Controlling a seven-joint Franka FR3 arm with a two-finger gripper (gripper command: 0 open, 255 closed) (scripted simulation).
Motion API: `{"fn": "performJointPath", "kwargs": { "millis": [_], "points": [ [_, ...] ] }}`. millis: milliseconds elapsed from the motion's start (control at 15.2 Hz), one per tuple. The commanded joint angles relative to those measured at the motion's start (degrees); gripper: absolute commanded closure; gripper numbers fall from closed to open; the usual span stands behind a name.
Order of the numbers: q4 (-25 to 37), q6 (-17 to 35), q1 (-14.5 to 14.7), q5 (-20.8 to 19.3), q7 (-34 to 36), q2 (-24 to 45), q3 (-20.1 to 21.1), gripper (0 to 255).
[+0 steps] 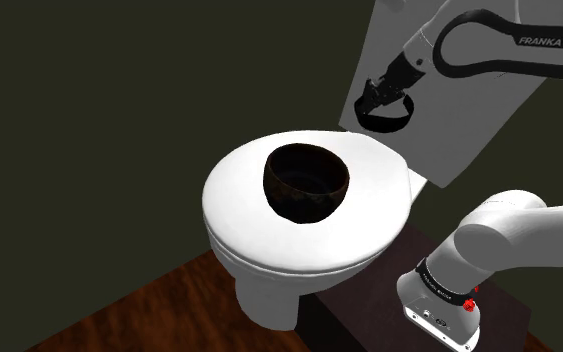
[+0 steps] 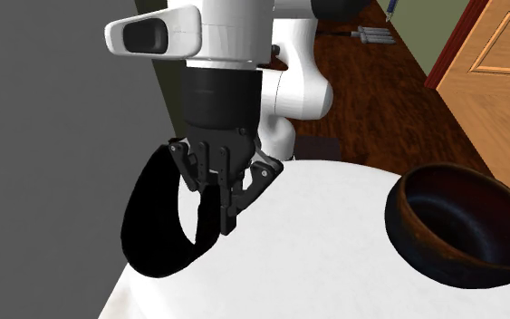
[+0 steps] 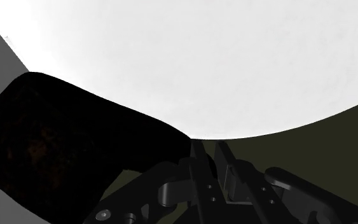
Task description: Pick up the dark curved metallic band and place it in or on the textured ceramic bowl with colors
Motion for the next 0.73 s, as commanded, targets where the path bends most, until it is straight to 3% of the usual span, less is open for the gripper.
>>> {"fn": "performJointPath", "kwargs": {
  "millis": [0,660],
  "points": [
    [1.73,-1.71,-0.02,-0.07,0.18,0.02,0.04,255],
    [10.09,-8.94,-0.13,-0.39,0.72,1.13,0.0,255]
  ]
}}
